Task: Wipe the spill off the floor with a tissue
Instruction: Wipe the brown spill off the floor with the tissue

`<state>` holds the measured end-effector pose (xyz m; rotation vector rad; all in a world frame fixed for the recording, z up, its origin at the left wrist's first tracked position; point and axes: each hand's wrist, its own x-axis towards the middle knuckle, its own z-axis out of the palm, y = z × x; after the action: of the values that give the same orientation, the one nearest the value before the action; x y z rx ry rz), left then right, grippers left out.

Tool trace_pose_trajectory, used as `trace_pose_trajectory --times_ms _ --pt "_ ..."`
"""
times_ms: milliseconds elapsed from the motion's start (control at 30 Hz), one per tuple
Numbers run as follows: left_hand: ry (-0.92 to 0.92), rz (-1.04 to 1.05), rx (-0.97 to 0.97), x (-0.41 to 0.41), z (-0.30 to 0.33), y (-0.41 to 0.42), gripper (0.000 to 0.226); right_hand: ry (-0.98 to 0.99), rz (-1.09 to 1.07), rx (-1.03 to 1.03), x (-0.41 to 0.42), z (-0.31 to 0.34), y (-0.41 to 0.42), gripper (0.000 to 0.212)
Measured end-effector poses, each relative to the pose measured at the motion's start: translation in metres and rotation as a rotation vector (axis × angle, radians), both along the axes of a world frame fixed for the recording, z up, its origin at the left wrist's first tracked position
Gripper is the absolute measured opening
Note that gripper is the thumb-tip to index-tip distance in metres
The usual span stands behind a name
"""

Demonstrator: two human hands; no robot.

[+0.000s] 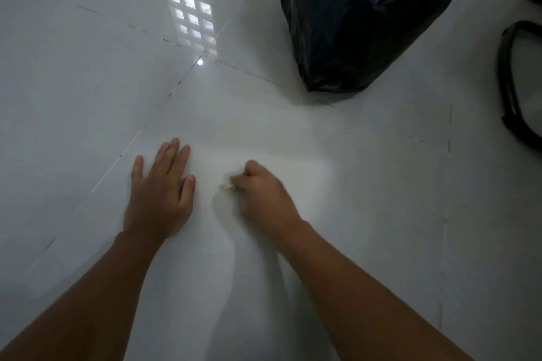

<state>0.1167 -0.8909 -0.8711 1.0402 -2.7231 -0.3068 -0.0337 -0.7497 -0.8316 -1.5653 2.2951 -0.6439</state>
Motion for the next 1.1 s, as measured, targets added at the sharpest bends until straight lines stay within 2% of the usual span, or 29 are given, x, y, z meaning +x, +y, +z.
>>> trace_pose_trajectory --times_ms 100,133,167,233,300,333,400,467,500,567,633,700,733,800,867,900,1000,1100 --pt "-0.002 0.007 -0.004 0.0 -0.003 0.001 0.061 0.04 -0.435 0.011 -0.057 -0.003 -0.019 0.016" --pt "-0.008 0.006 -0.007 0.0 -0.004 0.0 0.061 0.059 -0.484 0.028 -0.06 -0.002 -0.029 0.017" --pt "-0.012 0.008 -0.006 0.001 -0.004 -0.002 0.061 0.064 -0.446 0.016 -0.05 0.0 -0.037 0.017" --pt "-0.018 0.014 -0.006 0.003 -0.005 -0.003 0.061 0.056 -0.215 -0.04 -0.003 -0.003 -0.029 0.011" --pt "-0.023 0.01 -0.011 0.006 -0.004 -0.001 0.061 -0.012 0.013 -0.012 0.047 -0.005 0.02 0.007" --pt "-0.022 0.009 -0.015 0.005 -0.002 -0.001 0.061 -0.092 0.04 -0.005 0.054 -0.001 0.046 0.008" --pt "-0.023 0.009 -0.021 0.004 0.001 -0.005 0.061 -0.188 -0.148 -0.063 0.029 0.002 0.074 0.006" --pt "-0.006 0.01 -0.029 0.003 0.002 -0.008 0.061 -0.076 -0.563 -0.059 -0.029 0.005 0.066 0.016" --pt "0.006 0.014 -0.038 0.003 0.001 -0.009 0.06 -0.016 -0.698 -0.032 -0.057 0.005 0.053 0.016" --pt "0.021 0.014 -0.049 0.003 -0.001 -0.007 0.059 -0.003 -0.746 0.068 -0.075 0.01 0.023 0.015" --pt "0.03 0.007 -0.036 0.004 -0.003 -0.003 0.059 -0.061 -0.543 0.094 -0.037 0.003 0.008 0.02" --pt "0.031 0.005 -0.021 0.004 -0.003 0.0 0.06 -0.124 -0.354 0.032 0.026 0.005 0.023 0.019" --pt "0.031 0.003 -0.02 0.003 -0.003 0.001 0.06 -0.199 -0.363 -0.022 0.047 0.008 0.036 0.017" --pt "0.035 0.0 -0.028 -0.003 -0.001 0.001 0.06 -0.422 -0.596 -0.125 0.052 0.016 0.057 0.01" --pt "0.042 0.004 -0.024 -0.008 0.0 -0.002 0.059 -0.628 -0.79 -0.134 0.029 0.019 0.065 0.003" --pt "0.042 0.004 -0.018 -0.008 0.0 -0.004 0.059 -0.677 -0.807 -0.114 0.017 0.019 0.069 0.006" --pt "0.028 0.012 -0.003 -0.001 -0.003 -0.003 0.06 -0.595 -0.812 -0.081 -0.006 0.018 0.084 0.016" --pt "0.022 0.023 -0.002 0.003 -0.002 -0.002 0.06 -0.347 -0.856 -0.124 -0.019 0.015 0.103 0.021"
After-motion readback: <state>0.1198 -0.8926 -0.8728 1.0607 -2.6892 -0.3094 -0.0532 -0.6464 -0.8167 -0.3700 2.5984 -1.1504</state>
